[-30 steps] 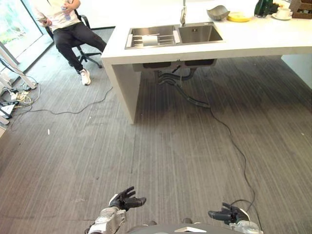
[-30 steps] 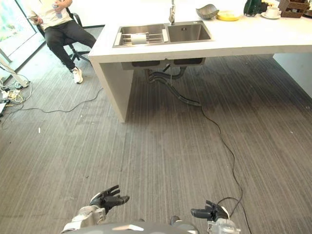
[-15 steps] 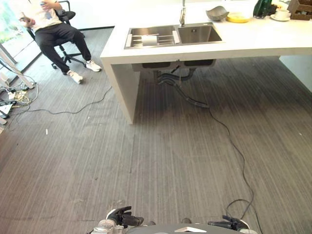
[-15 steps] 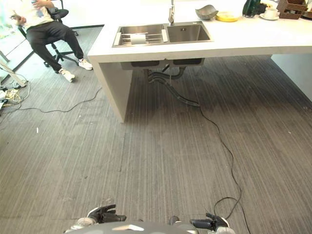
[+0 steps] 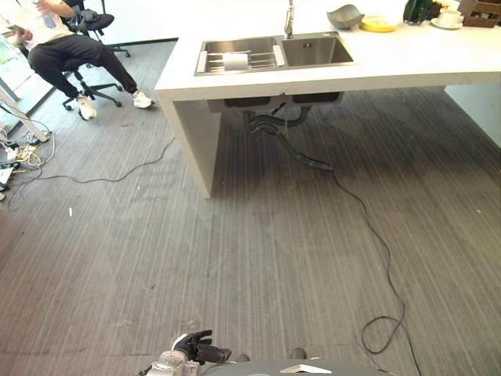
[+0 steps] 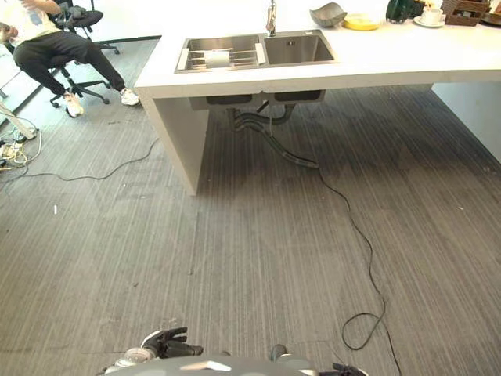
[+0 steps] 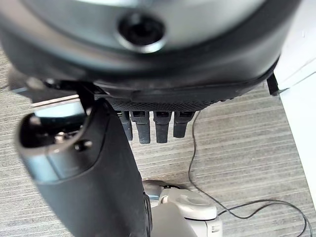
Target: Place the dishes in the dishwasher.
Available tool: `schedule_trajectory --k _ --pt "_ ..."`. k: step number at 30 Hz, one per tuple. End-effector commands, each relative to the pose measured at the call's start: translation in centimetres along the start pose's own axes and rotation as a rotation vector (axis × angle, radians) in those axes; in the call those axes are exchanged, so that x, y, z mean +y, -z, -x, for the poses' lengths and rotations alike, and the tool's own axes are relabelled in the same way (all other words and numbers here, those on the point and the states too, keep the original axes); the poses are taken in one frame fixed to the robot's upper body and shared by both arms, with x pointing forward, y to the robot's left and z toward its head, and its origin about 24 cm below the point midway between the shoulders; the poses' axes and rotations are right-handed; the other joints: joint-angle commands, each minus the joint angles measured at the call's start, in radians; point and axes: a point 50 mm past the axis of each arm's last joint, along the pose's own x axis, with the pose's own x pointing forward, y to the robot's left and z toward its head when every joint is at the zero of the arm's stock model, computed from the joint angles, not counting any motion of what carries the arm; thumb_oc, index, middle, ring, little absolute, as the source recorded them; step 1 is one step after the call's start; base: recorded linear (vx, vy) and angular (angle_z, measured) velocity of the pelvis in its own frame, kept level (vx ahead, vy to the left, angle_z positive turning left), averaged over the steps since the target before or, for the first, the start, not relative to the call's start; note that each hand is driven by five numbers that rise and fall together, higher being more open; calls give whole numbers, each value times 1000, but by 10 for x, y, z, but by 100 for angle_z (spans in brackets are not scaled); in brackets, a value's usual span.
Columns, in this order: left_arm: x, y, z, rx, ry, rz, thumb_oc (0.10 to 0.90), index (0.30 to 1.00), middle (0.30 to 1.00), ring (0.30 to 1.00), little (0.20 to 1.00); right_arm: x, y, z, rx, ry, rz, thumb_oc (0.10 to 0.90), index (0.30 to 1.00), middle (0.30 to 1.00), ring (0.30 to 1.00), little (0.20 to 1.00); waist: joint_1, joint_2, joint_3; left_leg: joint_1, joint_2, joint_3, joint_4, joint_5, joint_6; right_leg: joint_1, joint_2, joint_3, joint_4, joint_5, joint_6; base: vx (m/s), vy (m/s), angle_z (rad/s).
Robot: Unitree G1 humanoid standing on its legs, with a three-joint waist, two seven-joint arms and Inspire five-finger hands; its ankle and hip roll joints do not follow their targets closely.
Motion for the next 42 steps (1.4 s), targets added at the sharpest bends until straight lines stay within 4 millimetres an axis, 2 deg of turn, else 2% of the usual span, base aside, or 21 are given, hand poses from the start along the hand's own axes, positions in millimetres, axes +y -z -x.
schedule_trajectory --k 1,6,10,12,13,14,15,17,18,20,21,24,32,35,37,40,41,42 --pt "-2 3 -1 49 -15 6 800 900 900 900 900 8 -12 -2 -24 -4 31 800 900 900 900 900 1 -40 -5 -33 7 -21 0 -14 -60 -26 -114 -2 5 22 126 0 0 0" --pt "-6 2 -2 45 -4 -11 800 900 900 900 900 11 -19 -2 -43 -6 30 800 900 900 900 900 2 -40 -12 -30 3 -23 0 -19 -59 -23 -117 2 5 20 126 12 12 0" --pt "-5 -7 -3 6 -17 60 800 900 900 900 900 14 -28 -2 -82 -10 10 800 900 900 900 900 4 -40 -17 -24 1 -26 0 -24 -58 -17 -119 -1 5 20 127 0 0 0" --pt "-5 -21 -3 -59 -24 88 800 900 900 900 900 15 -40 -1 -134 -11 4 800 900 900 900 900 6 -41 -19 -20 0 -27 0 -26 -57 -14 -119 -1 5 19 128 18 7 0" --pt "-3 -41 -2 -150 -28 102 800 900 900 900 900 15 -63 2 -232 -9 -7 800 900 900 900 900 7 -41 -19 -18 -2 -28 0 -27 -56 -11 -122 -3 5 20 129 32 16 0" --pt "-3 -49 -1 -183 -29 105 800 900 900 900 900 15 -73 4 -280 -8 -8 800 900 900 900 900 8 -41 -18 -17 -2 -28 0 -28 -56 -11 -122 -3 5 20 130 0 0 0" --pt "-3 -49 -1 -183 -29 105 800 900 900 900 900 15 -73 4 -280 -8 -8 800 900 900 900 900 8 -41 -18 -17 -2 -28 0 -28 -56 -11 -122 -3 5 20 130 0 0 0" --pt "-3 -70 3 -282 -19 97 800 900 900 900 900 13 -97 12 -389 0 -10 800 900 900 900 900 7 -41 -16 -17 -4 -29 0 -29 -55 -12 -123 -3 5 21 132 0 0 0" --pt "-3 -70 3 -282 -19 97 800 900 900 900 900 13 -97 12 -389 0 -10 800 900 900 900 900 7 -41 -16 -17 -4 -29 0 -29 -55 -12 -123 -3 5 21 132 0 0 0" --pt "0 -94 9 -388 -24 88 800 900 900 900 900 10 -118 21 -496 8 -9 800 900 900 900 900 6 -41 -10 -20 -7 -28 0 -29 -53 -14 -127 -2 5 23 135 0 0 0" --pt "0 -94 9 -388 -24 88 800 900 900 900 900 10 -118 21 -496 8 -9 800 900 900 900 900 6 -41 -10 -20 -7 -28 0 -29 -53 -14 -127 -2 5 23 135 0 0 0" --pt "2 -111 15 -458 -20 65 800 900 900 900 900 7 -124 25 -531 12 -1 800 900 900 900 900 6 -47 1 -24 -9 -29 0 -33 -49 -19 -133 -3 5 30 136 0 0 0" --pt "4 -115 18 -487 -26 94 800 900 900 900 900 11 -123 25 -518 -4 15 800 900 900 900 900 17 -53 13 -24 -23 -29 0 -42 -31 -28 -142 -6 20 34 144 9 12 0" --pt "6 -121 20 -505 -24 85 800 900 900 900 900 11 -129 26 -530 -15 16 800 900 900 900 900 25 -46 28 -36 -32 -22 0 -41 -8 -109 -157 13 157 7 147 -40 104 -7" --pt "8 -127 24 -531 -18 98 800 900 900 900 900 11 -132 27 -540 -27 16 800 900 900 900 900 31 -36 44 -34 -40 -23 0 -44 14 -189 -172 19 318 -4 156 -28 145 -21" --pt "10 -133 26 -552 -28 121 800 900 900 900 900 14 -136 28 -549 -37 14 800 900 900 900 900 27 -28 75 1 -50 -22 0 -61 36 -299 -197 29 537 65 177 27 125 -21" --pt "10 -133 26 -552 -32 136 800 900 900 900 900 16 -136 28 -544 -41 9 800 900 900 900 900 27 -24 81 14 -52 -24 0 -68 39 -334 -202 25 572 89 177 155 48 3" --pt "10 -135 26 -560 -32 155 800 900 900 900 900 16 -136 28 -542 -42 0 800 900 900 900 900 25 -24 82 27 -56 -26 0 -78 39 -361 -205 11 547 100 171 311 -37 -8"
